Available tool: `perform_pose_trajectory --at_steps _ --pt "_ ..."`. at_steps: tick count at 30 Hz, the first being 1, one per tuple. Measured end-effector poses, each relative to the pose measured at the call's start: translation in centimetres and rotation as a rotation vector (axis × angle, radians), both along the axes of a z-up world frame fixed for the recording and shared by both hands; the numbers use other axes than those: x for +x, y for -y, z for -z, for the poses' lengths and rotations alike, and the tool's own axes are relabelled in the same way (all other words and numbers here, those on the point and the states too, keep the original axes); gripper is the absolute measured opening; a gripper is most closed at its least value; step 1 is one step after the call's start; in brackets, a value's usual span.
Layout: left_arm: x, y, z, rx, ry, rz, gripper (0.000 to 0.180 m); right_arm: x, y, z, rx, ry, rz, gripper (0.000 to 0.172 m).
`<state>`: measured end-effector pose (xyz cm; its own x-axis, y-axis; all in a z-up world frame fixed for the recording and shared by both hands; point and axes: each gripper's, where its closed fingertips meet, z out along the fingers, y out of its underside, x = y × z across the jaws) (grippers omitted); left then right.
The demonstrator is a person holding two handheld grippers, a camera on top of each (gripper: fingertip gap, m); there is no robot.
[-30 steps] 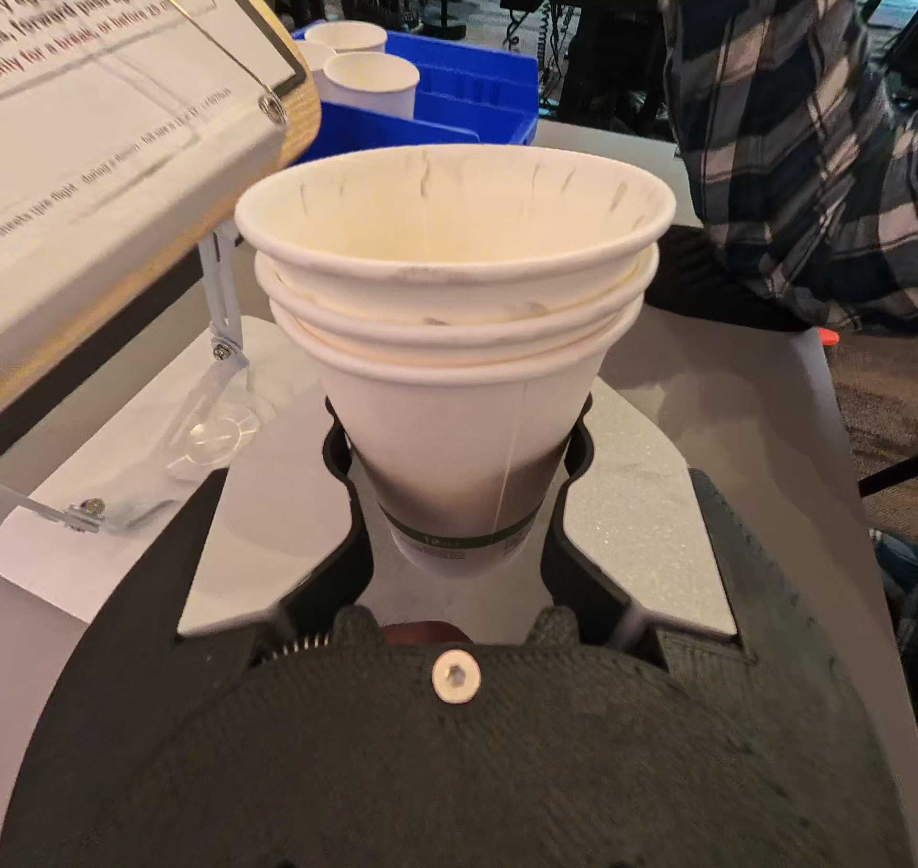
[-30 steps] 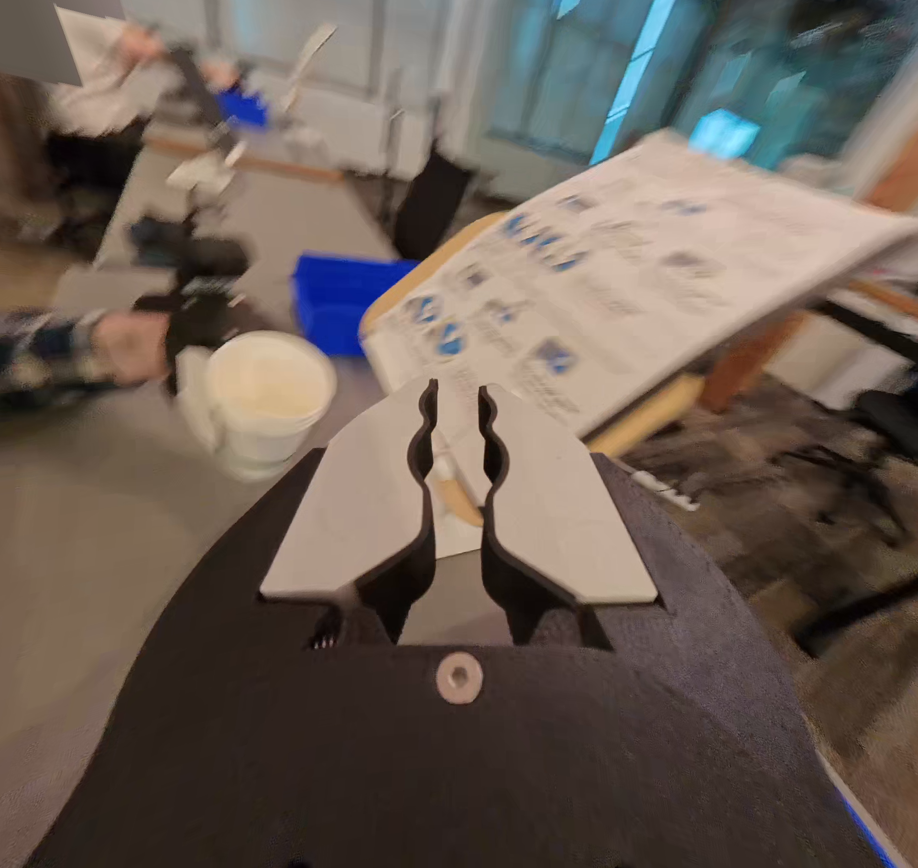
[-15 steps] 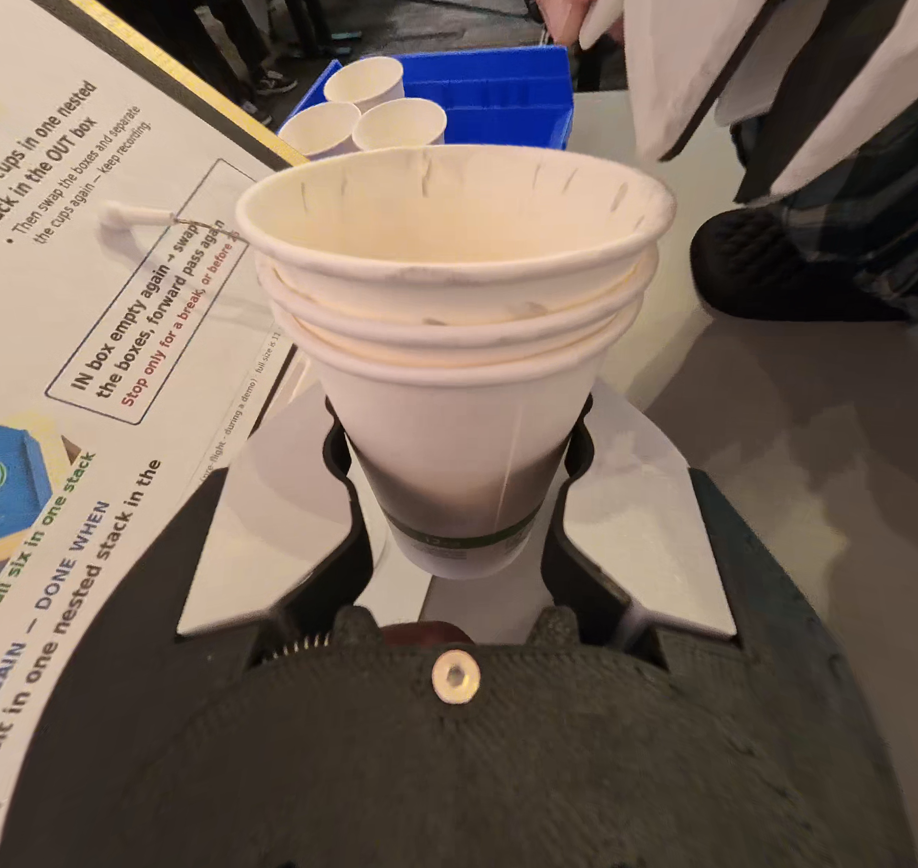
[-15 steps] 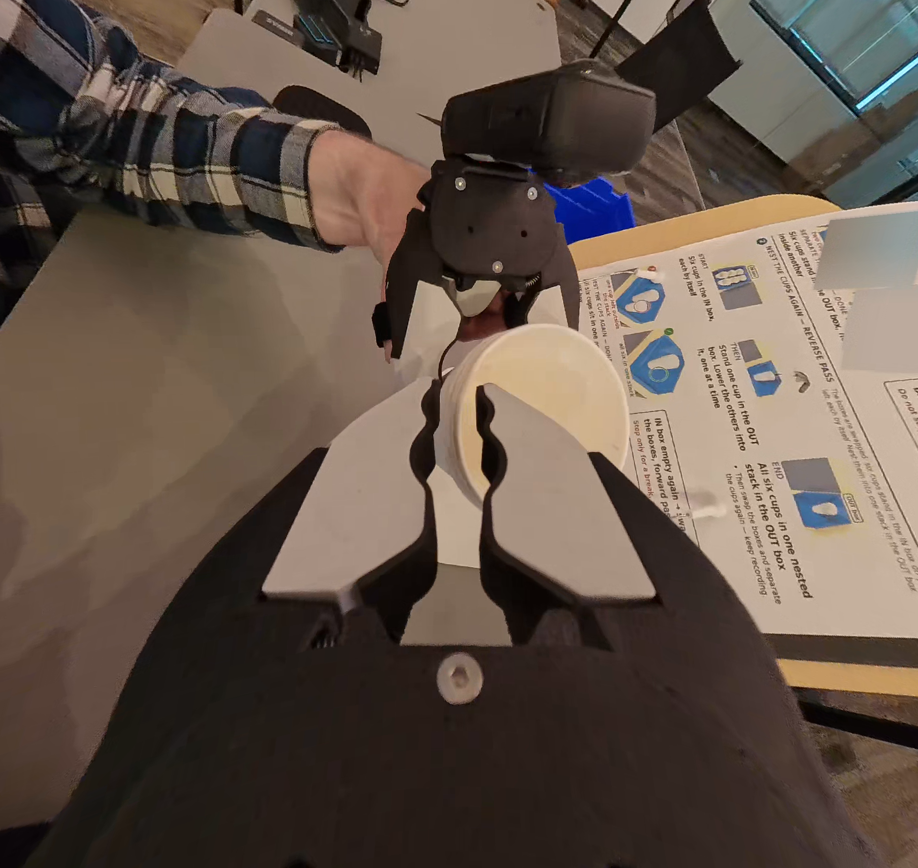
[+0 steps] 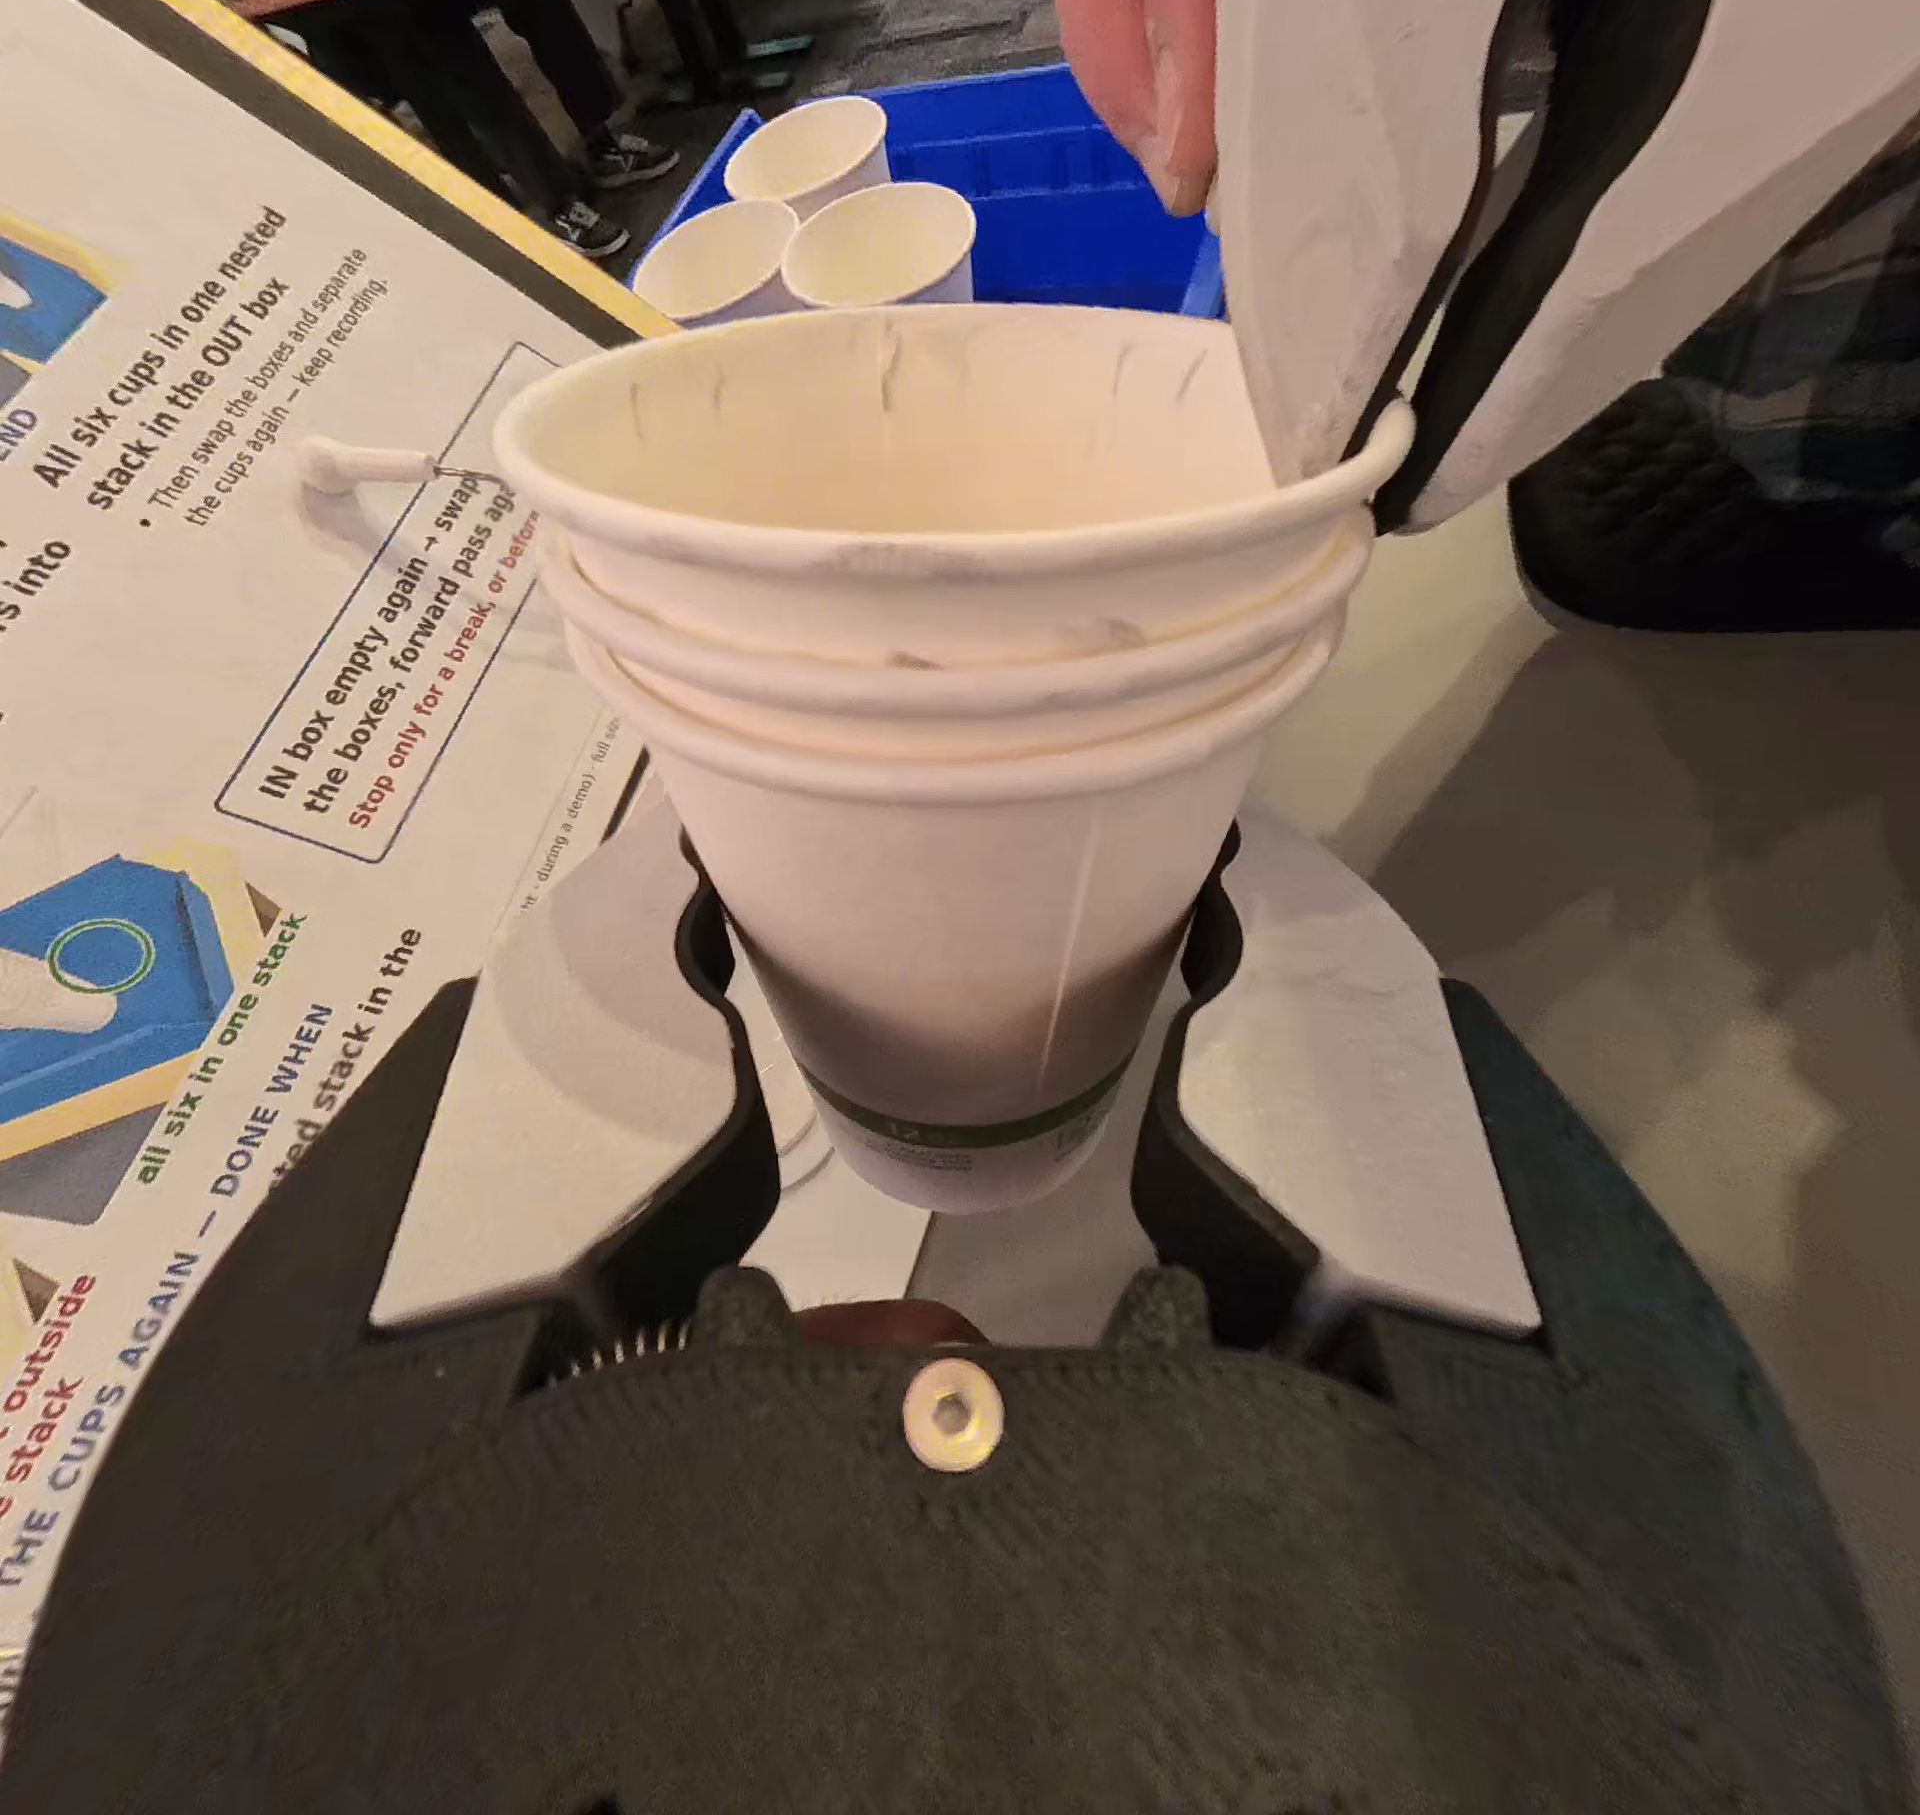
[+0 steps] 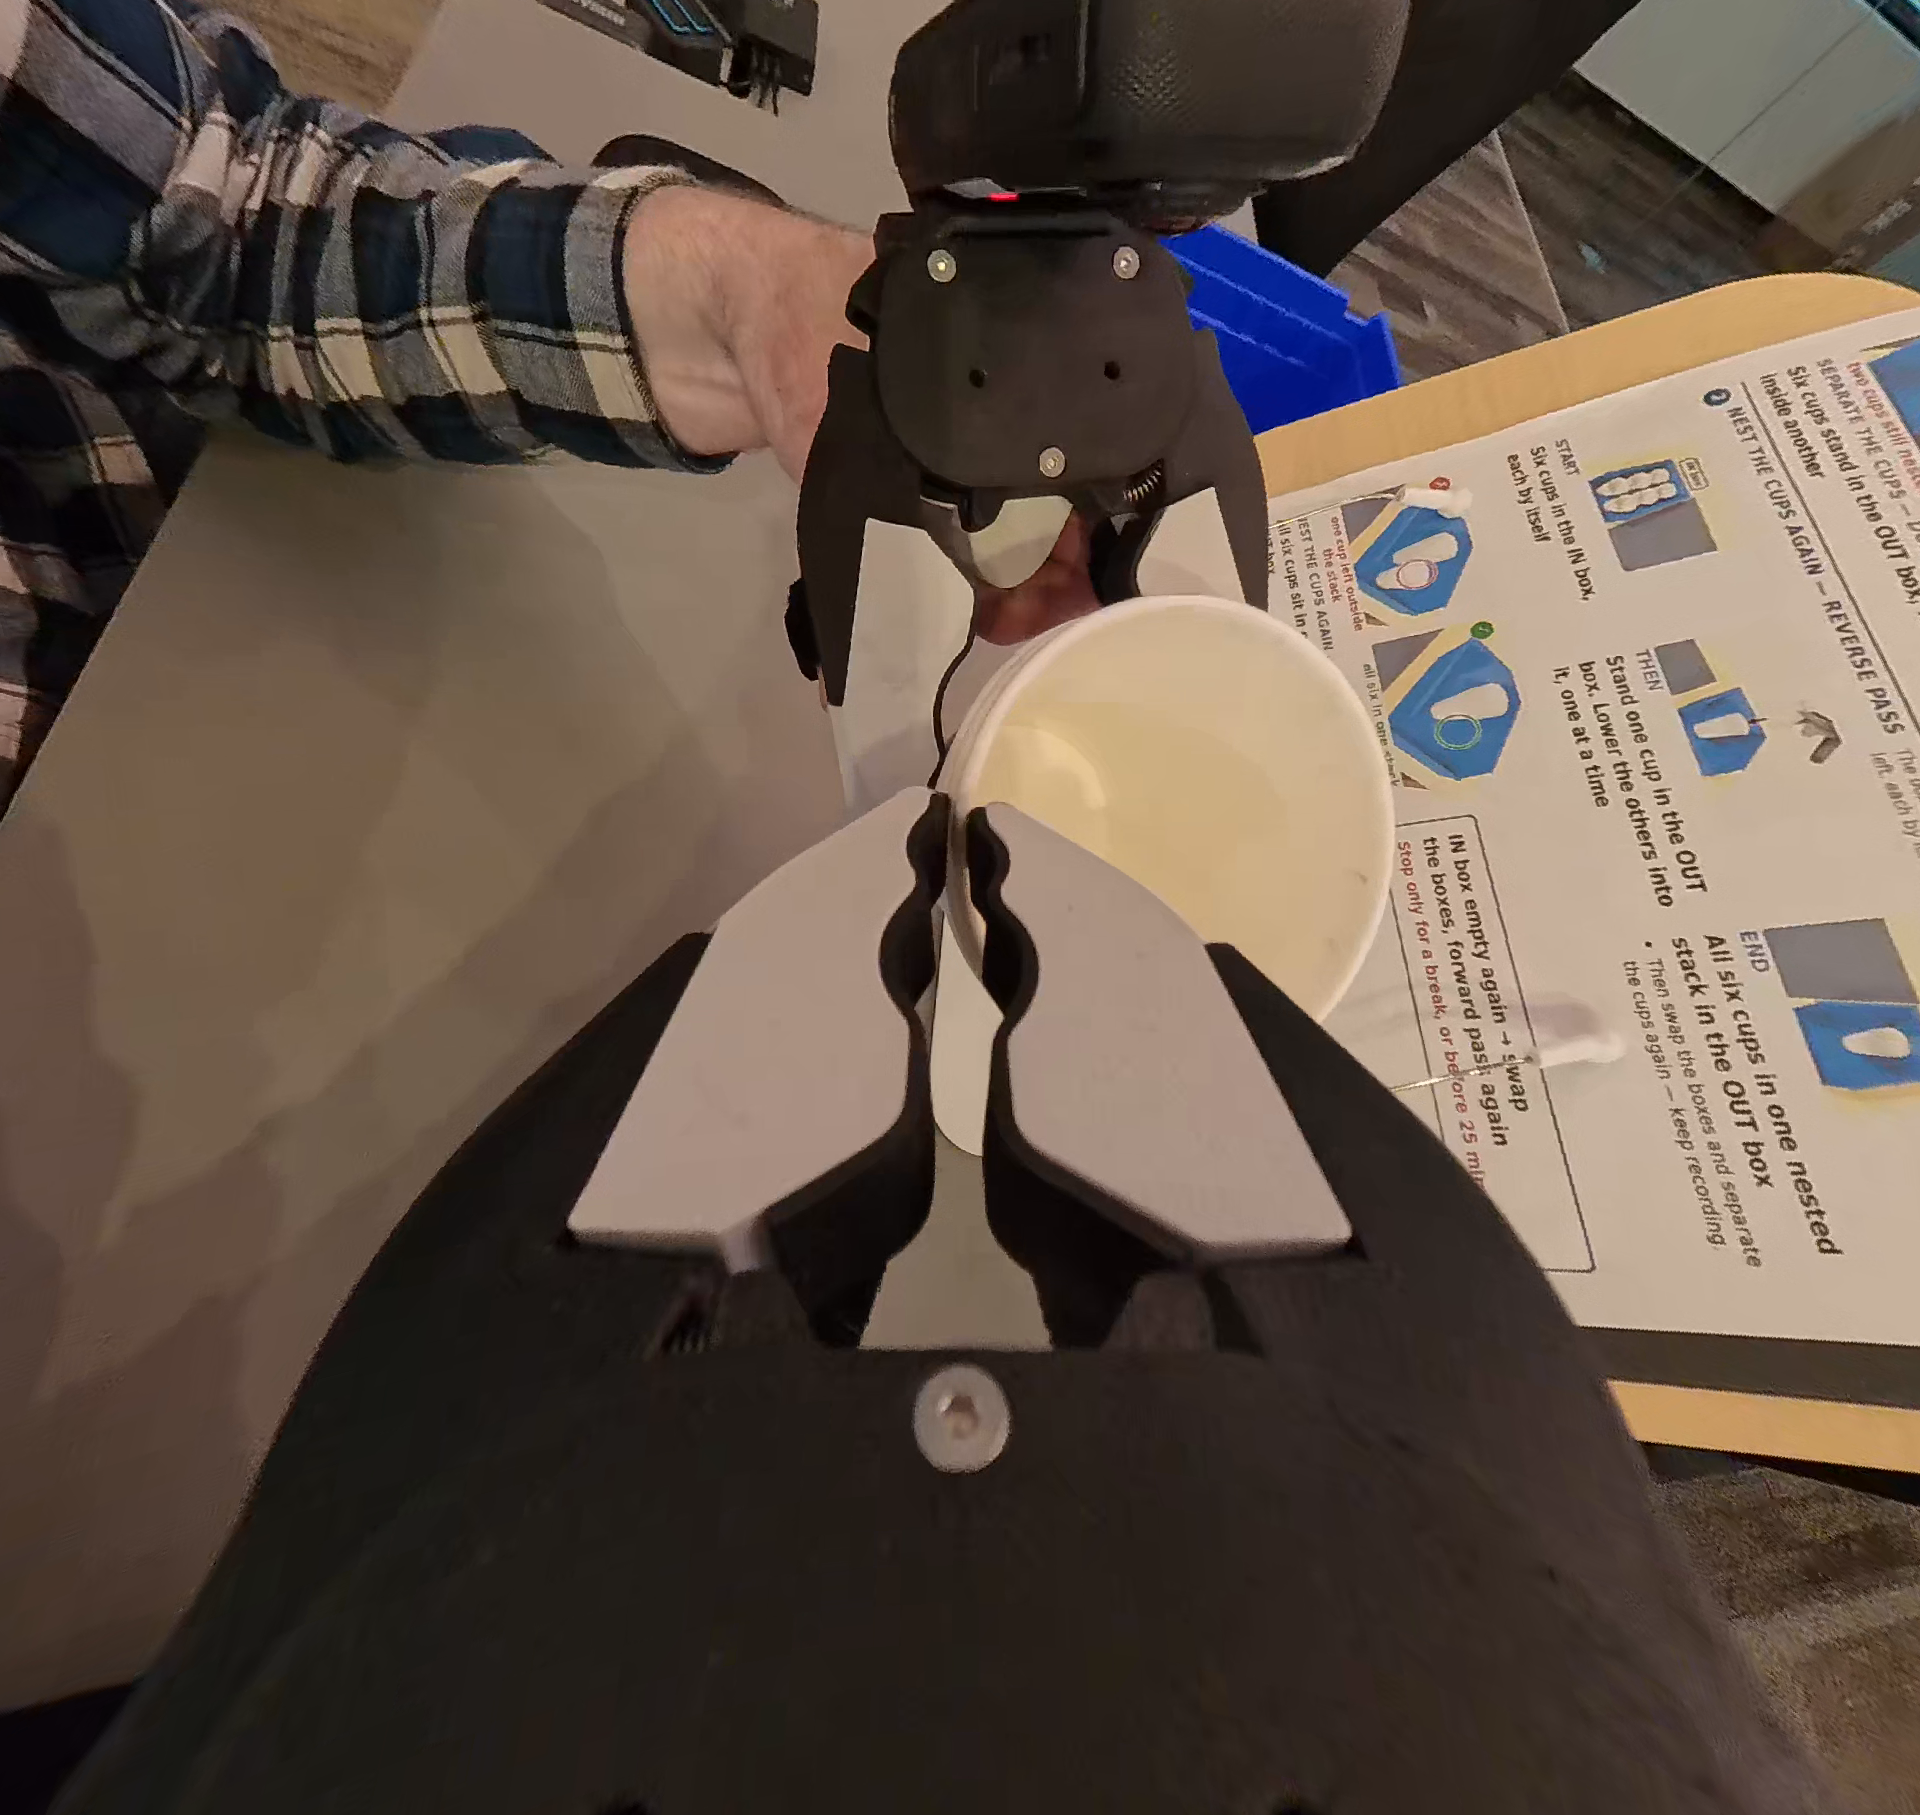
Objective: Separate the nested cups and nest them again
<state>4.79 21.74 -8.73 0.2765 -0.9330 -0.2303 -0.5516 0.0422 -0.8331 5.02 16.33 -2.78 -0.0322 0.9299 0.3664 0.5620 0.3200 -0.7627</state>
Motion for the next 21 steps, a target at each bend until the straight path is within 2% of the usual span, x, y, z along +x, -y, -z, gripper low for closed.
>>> perform_pose_trajectory --at_steps 8,21 --pt "-0.25 0.06 0.18 0.017 -0.036 -0.007 0.087 0.08 0.25 0.37 -0.074 -0.006 -0.023 0.003" --pt "-0.57 -0.39 0.51 -0.002 -0.056 -0.051 0.086 0.18 -0.51 0.41 -0.016 0.013 0.03 0.003"
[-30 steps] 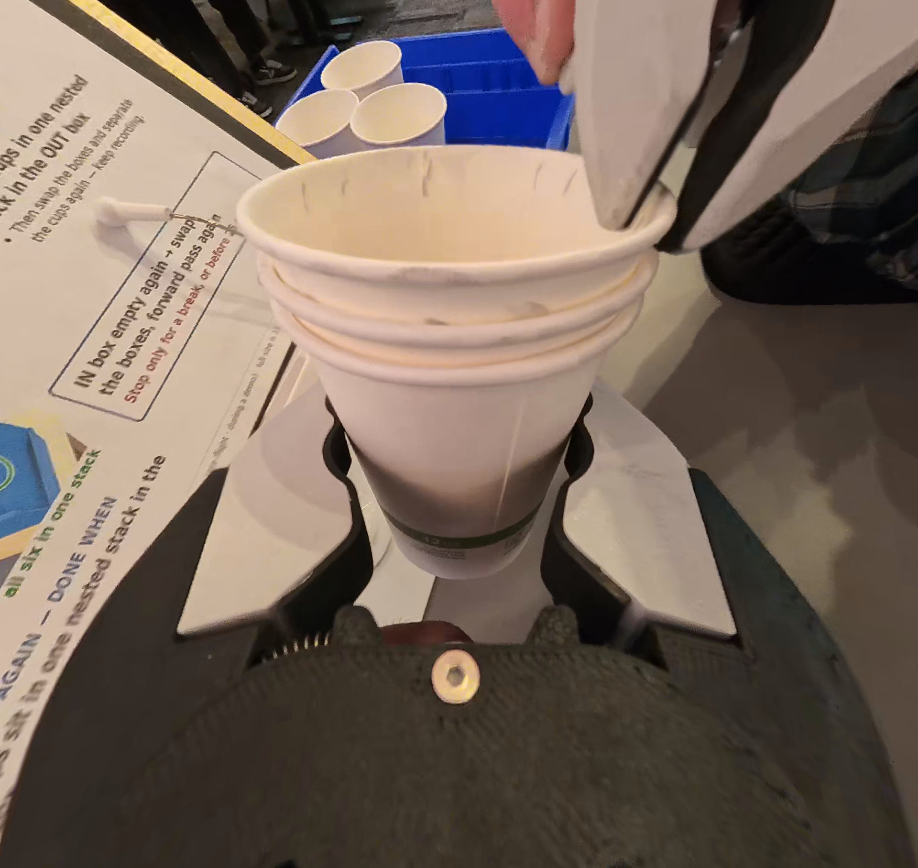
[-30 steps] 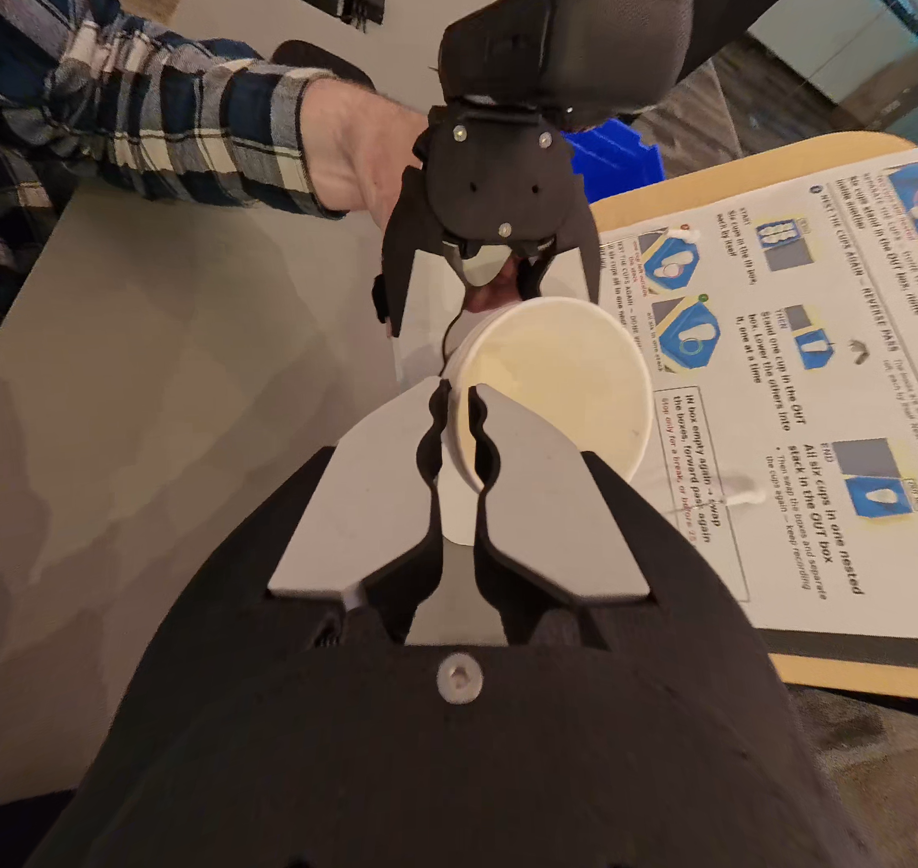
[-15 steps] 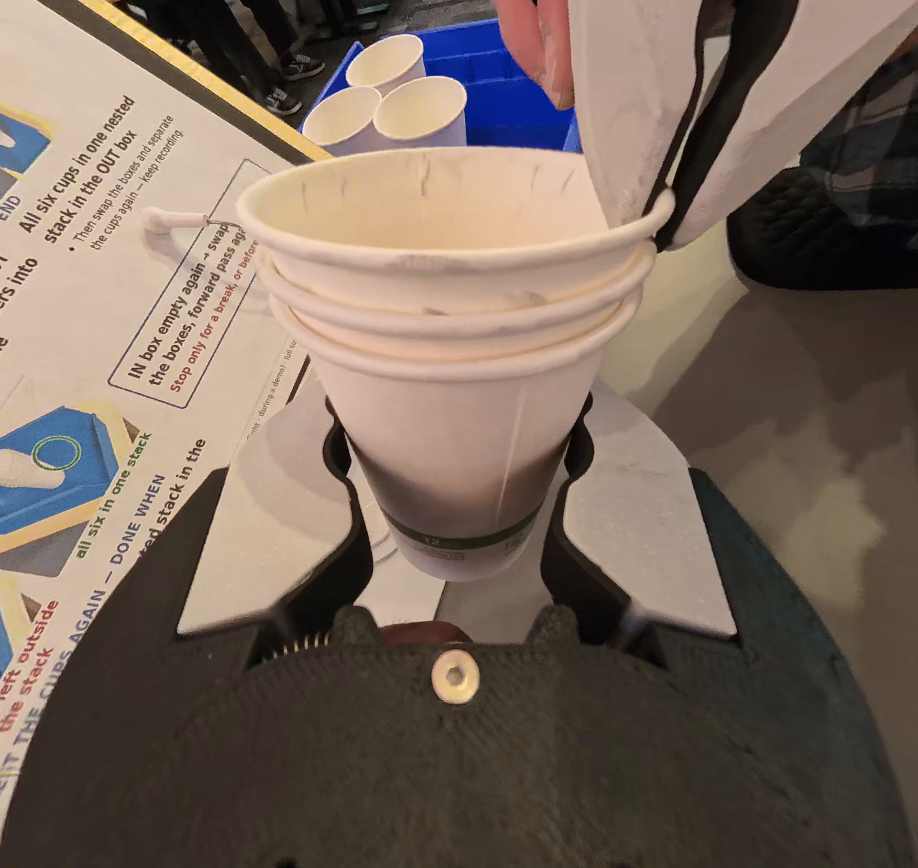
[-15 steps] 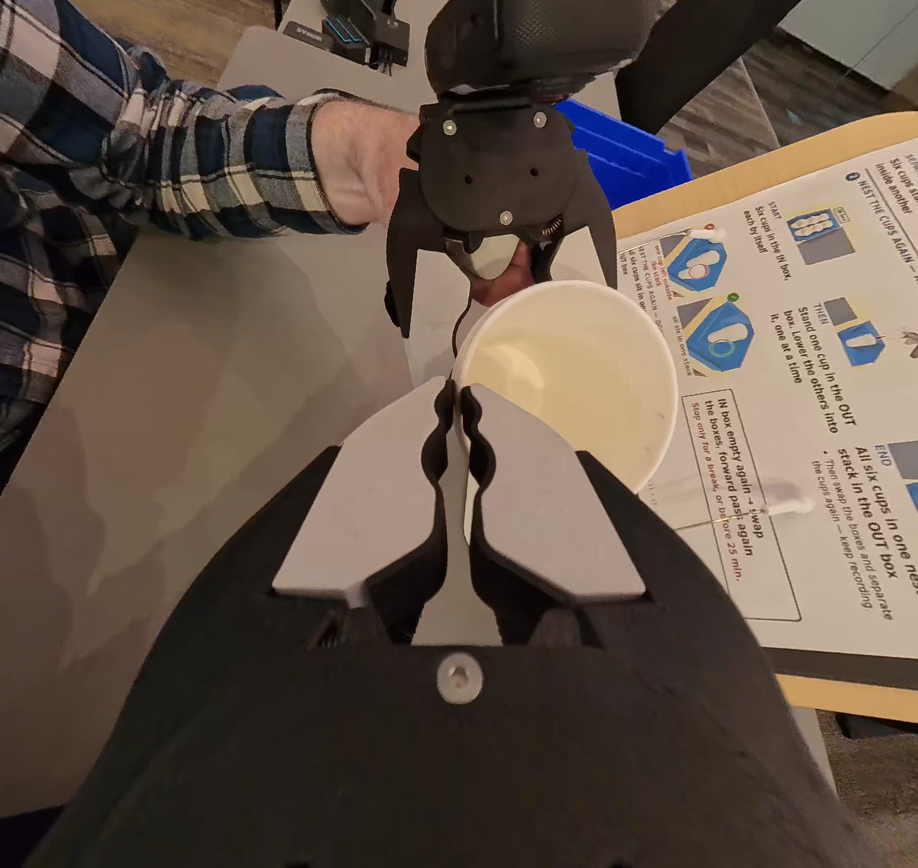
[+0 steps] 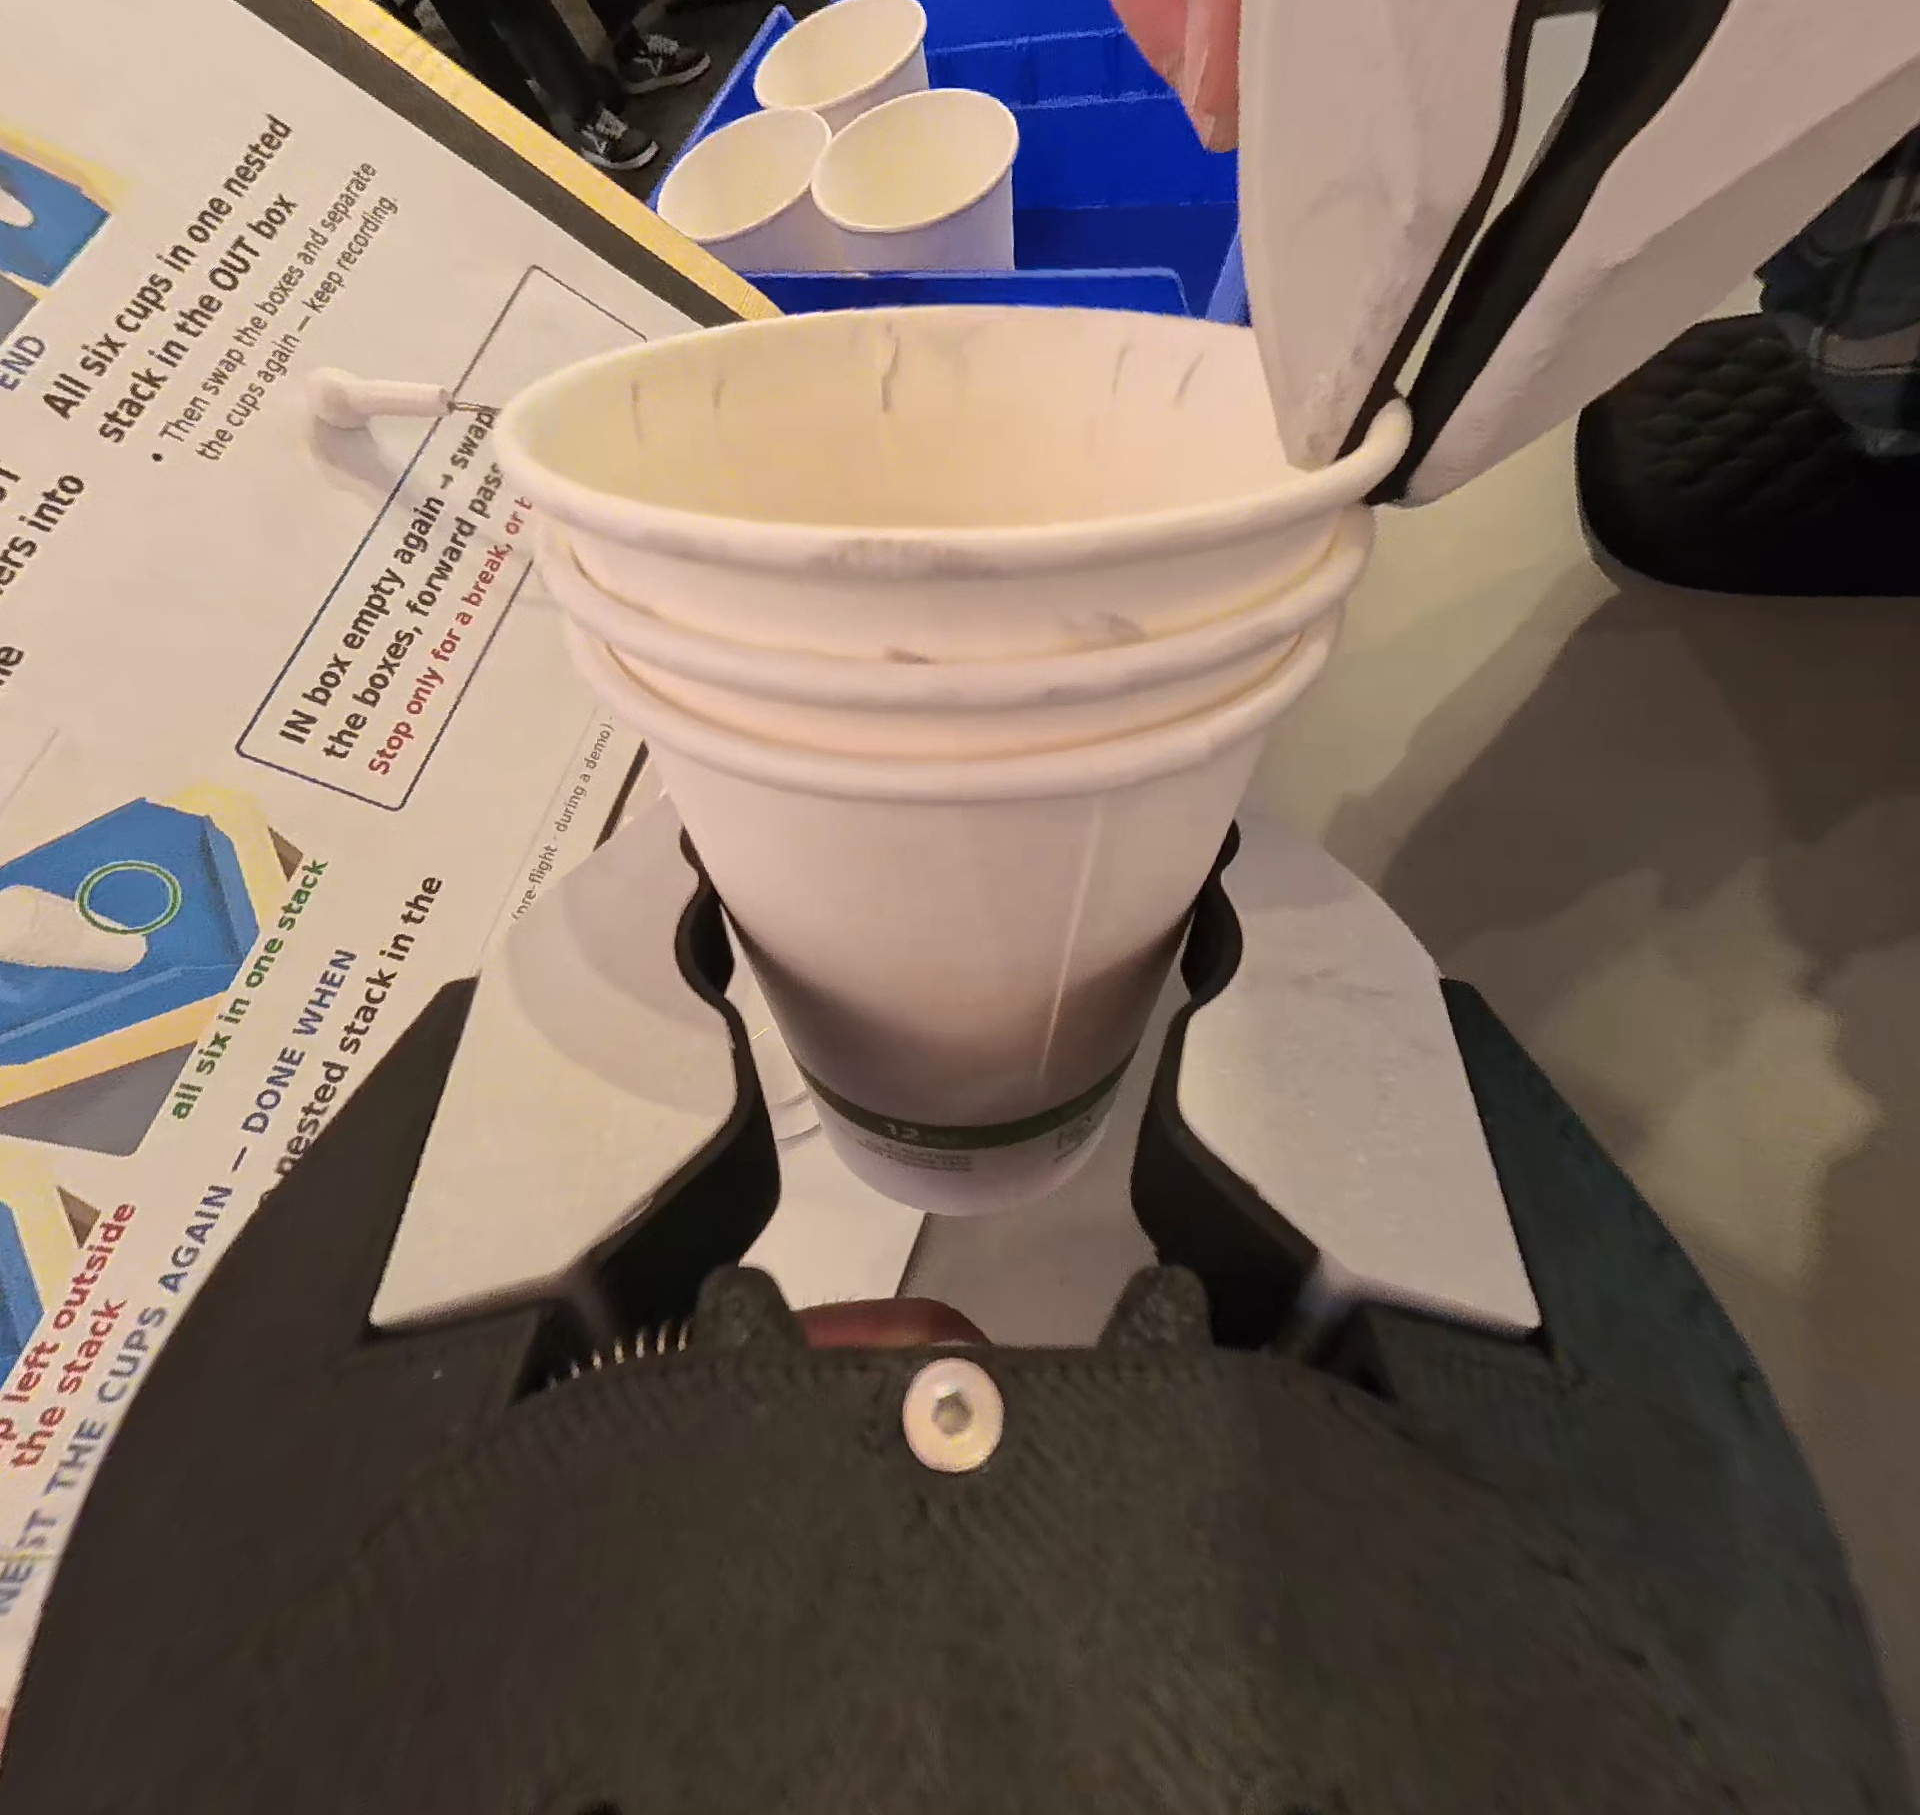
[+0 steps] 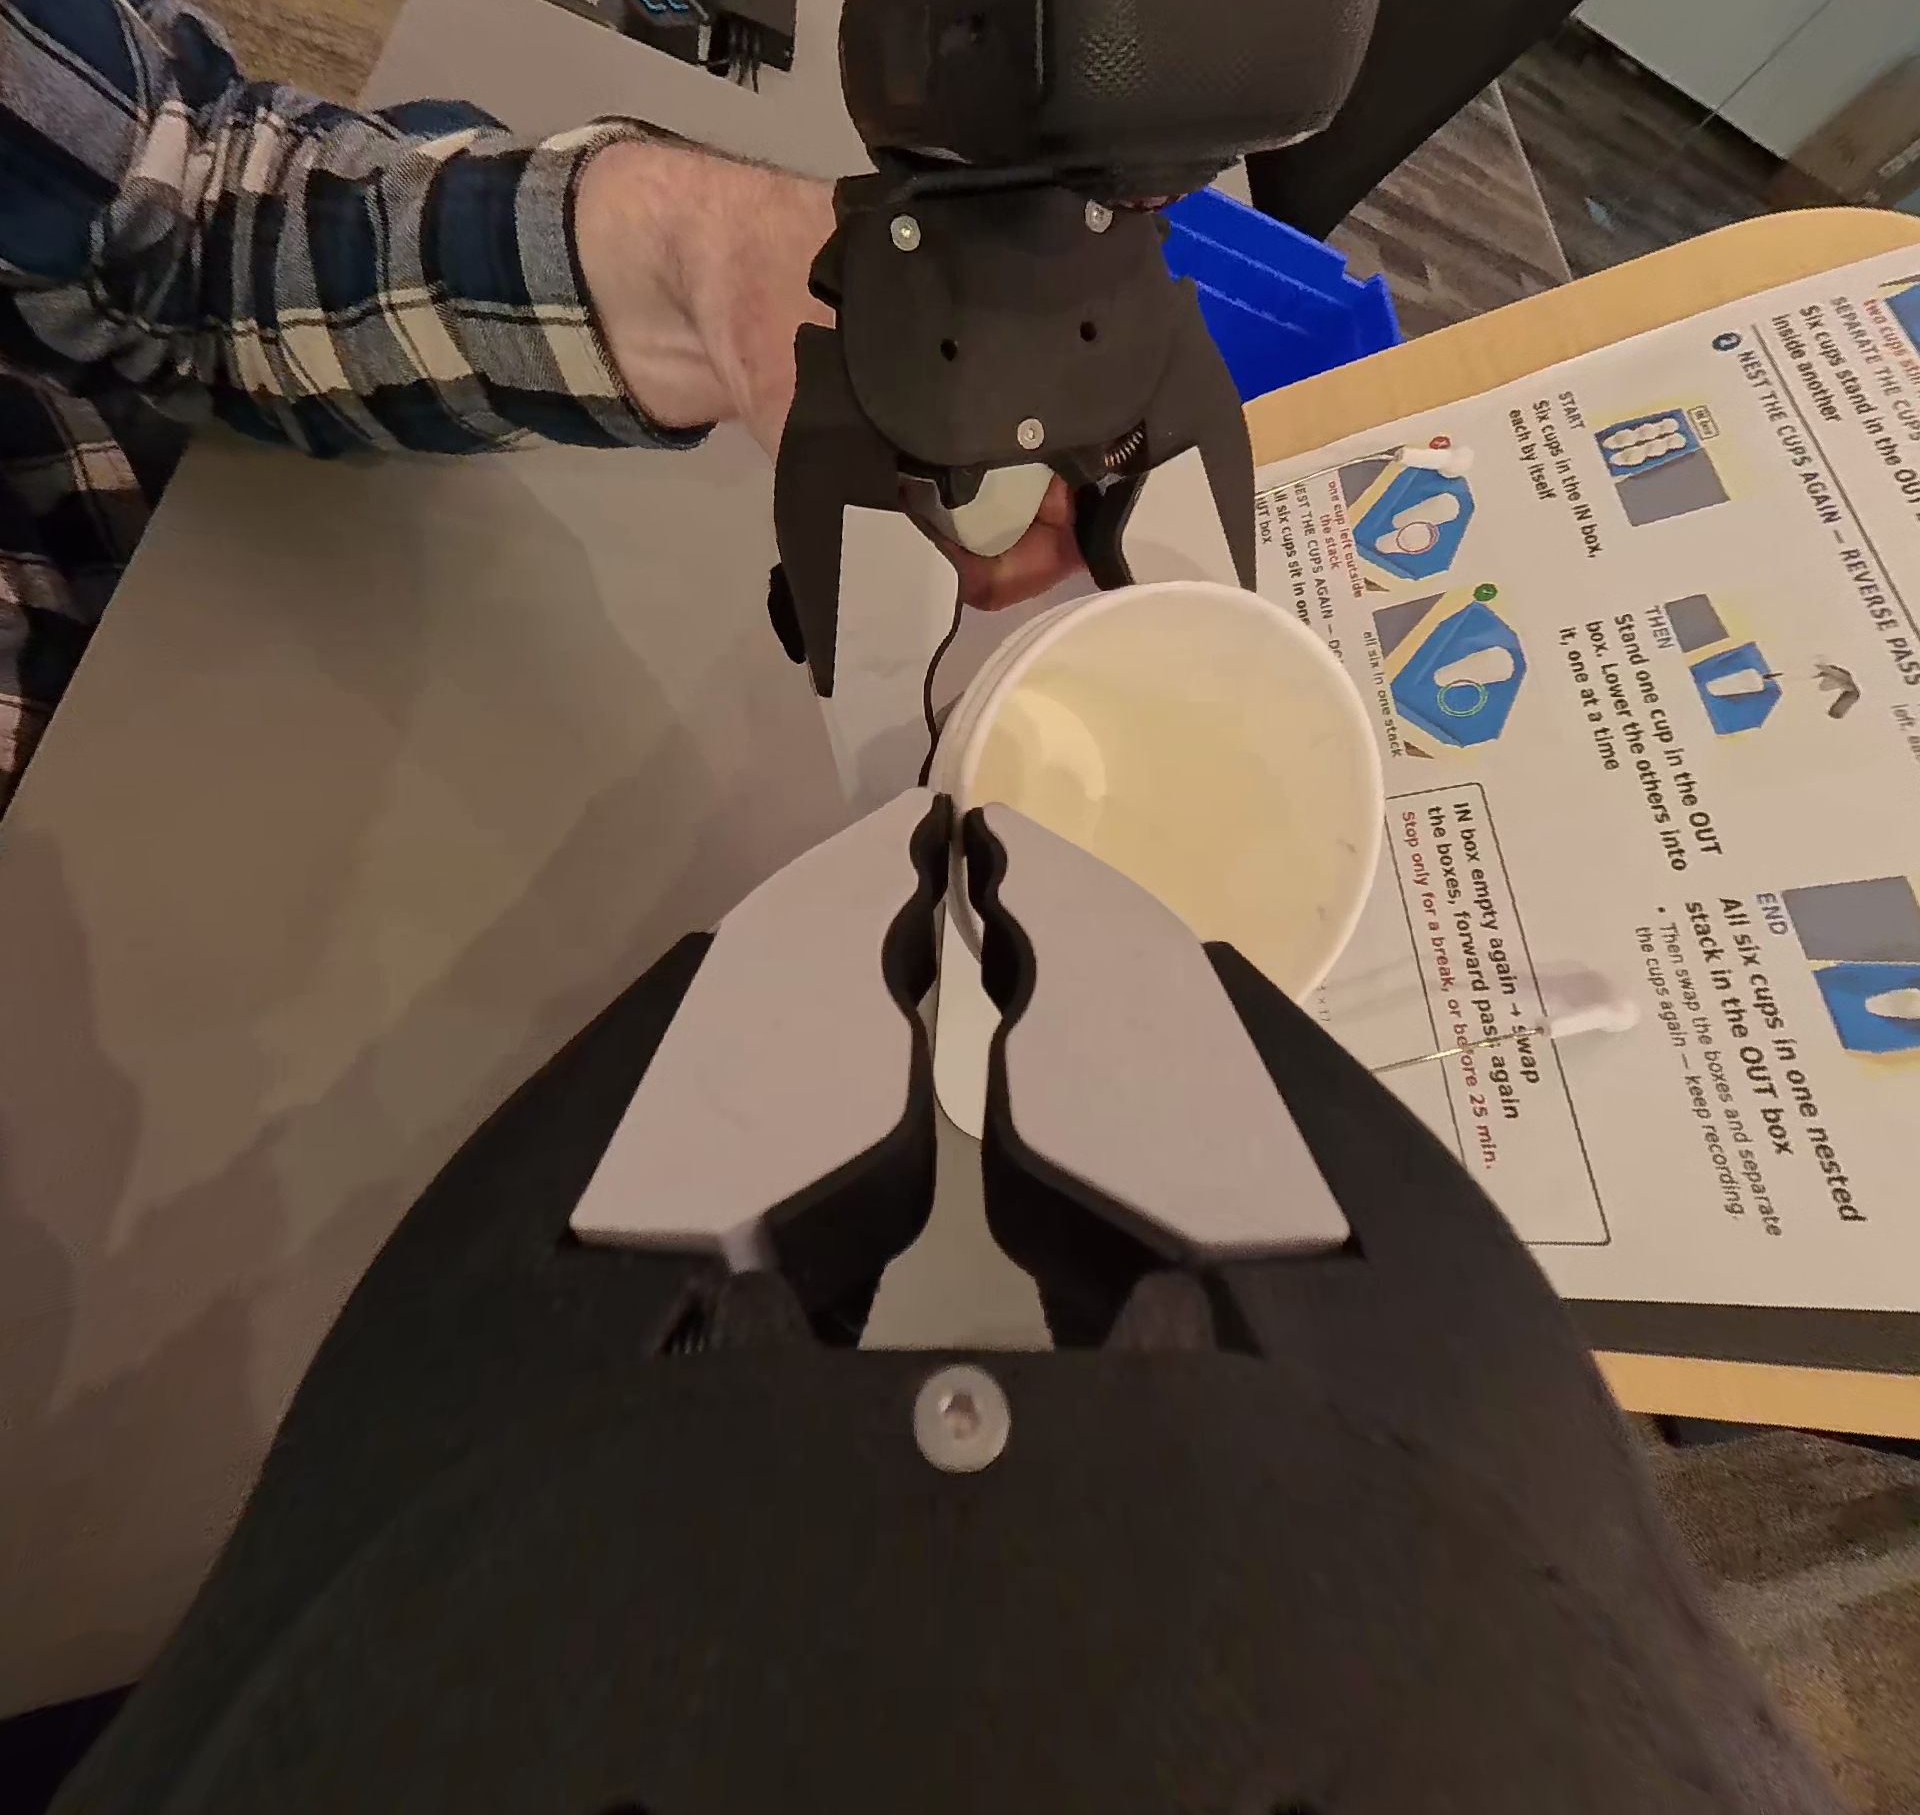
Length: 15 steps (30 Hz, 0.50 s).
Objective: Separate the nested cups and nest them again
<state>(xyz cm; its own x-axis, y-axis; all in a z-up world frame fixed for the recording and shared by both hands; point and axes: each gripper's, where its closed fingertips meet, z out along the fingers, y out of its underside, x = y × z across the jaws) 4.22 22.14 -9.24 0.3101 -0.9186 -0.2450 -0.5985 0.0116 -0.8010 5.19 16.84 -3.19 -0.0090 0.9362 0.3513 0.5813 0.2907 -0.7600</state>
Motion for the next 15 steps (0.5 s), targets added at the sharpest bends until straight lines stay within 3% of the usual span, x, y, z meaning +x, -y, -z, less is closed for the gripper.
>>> perform_pose_trajectory --at_steps 7,11,15 --pt "-0.4 -0.5 0.5 0.0 -0.02 -0.024 0.086 0.3 -0.4 -1.4 0.083 -0.024 0.049 0.002" --pt "-0.6 -0.8 0.7 -0.001 -0.026 -0.031 0.086 1.8 -0.7 -4.5 0.199 -0.106 0.121 0.002" --pt "-1.1 -1.1 0.4 -0.001 -0.015 -0.042 0.086 6.4 -1.2 -8.9 0.31 -0.204 0.257 0.003"
